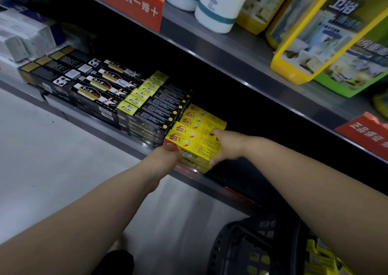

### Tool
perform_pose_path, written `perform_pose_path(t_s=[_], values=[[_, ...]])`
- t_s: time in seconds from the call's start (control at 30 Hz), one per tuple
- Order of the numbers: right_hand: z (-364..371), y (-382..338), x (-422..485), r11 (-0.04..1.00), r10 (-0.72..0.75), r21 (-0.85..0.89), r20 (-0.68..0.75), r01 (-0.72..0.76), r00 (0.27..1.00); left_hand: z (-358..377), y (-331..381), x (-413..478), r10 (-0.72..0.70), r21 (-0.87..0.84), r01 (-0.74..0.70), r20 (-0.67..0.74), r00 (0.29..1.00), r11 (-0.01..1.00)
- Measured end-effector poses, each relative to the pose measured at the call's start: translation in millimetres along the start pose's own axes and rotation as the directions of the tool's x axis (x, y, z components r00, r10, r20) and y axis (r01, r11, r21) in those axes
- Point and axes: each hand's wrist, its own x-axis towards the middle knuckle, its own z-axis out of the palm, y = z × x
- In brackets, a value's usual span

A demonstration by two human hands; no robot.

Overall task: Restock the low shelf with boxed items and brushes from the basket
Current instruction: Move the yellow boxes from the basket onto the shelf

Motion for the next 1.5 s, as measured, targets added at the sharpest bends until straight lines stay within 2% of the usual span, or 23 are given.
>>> perform_pose_path(t_s=[0.07,0.13,0.23,0.37,0.47,0.6,0.7,0.8,0.87,0.93,1.13,1.2,1.27,1.33,1.37,1.43,1.5], values=[[-13.0,-2.6,-19.7,0.998,-0.032,-0.047,-0.092,0.028,0.995,-1.8,14.3,-17.8,0.065,0.043,-0.066,0.026,0.998,0.997],[-26.7,-4.8,-49.5,0.996,-0.084,0.011,-0.201,0.088,0.976,1.6,35.8,-41.0,0.152,0.099,-0.158,0.070,0.986,0.982],[-38.1,-2.0,-112.3,0.932,-0.138,0.279,-0.317,0.231,0.939,19.8,68.9,-82.1,0.301,0.247,-0.337,0.170,0.938,0.909],[-25.2,19.9,-207.7,0.788,-0.134,0.505,-0.415,0.351,0.900,64.6,93.9,-136.2,0.446,0.420,-0.560,0.344,0.826,0.714],[5.6,46.6,-262.7,0.716,-0.052,0.610,-0.438,0.340,0.897,105.4,92.8,-165.5,0.457,0.489,-0.614,0.412,0.789,0.619],[68.0,95.0,-303.5,0.727,0.097,0.662,-0.358,0.180,0.929,155.1,74.3,-188.7,0.379,0.560,-0.626,0.501,0.778,0.543],[126.0,143.1,-319.1,0.734,0.258,0.679,-0.274,-0.003,0.927,190.4,53.1,-195.4,0.315,0.548,-0.616,0.547,0.776,0.566],[185.6,191.5,-329.7,0.787,0.411,0.564,-0.176,-0.250,0.895,221.8,26.8,-196.0,0.260,0.526,-0.591,0.572,0.778,0.612],[212.7,216.5,-331.5,0.781,0.484,0.502,-0.109,-0.372,0.868,235.9,13.1,-191.6,0.258,0.551,-0.622,0.596,0.760,0.556],[225.1,233.5,-327.0,0.741,0.554,0.513,-0.102,-0.434,0.826,243.7,6.5,-187.8,0.247,0.578,-0.655,0.628,0.738,0.487],[227.2,247.0,-287.6,0.680,0.652,0.610,-0.248,-0.407,0.717,247.5,4.4,-173.6,0.215,0.595,-0.643,0.631,0.745,0.482],[221.2,249.4,-275.9,0.696,0.640,0.597,-0.261,-0.400,0.723,247.8,4.2,-172.3,0.209,0.599,-0.631,0.623,0.754,0.493],[210.0,250.5,-271.2,0.740,0.623,0.507,-0.269,-0.441,0.735,248.5,3.9,-171.4,0.223,0.592,-0.631,0.616,0.755,0.501],[193.7,245.7,-276.4,0.813,0.577,0.323,-0.330,-0.485,0.747,250.2,4.5,-171.1,0.247,0.575,-0.639,0.613,0.750,0.511],[184.8,240.4,-282.0,0.843,0.538,0.256,-0.383,-0.473,0.751,251.4,5.0,-170.8,0.252,0.568,-0.638,0.611,0.750,0.520],[166.6,224.0,-296.5,0.886,0.462,0.252,-0.523,-0.388,0.716,254.0,4.8,-169.2,0.260,0.552,-0.617,0.590,0.765,0.562],[147.7,201.0,-312.5,0.877,0.462,0.420,-0.601,-0.234,0.652,255.6,4.7,-168.0,0.281,0.514,-0.575,0.539,0.794,0.637]])
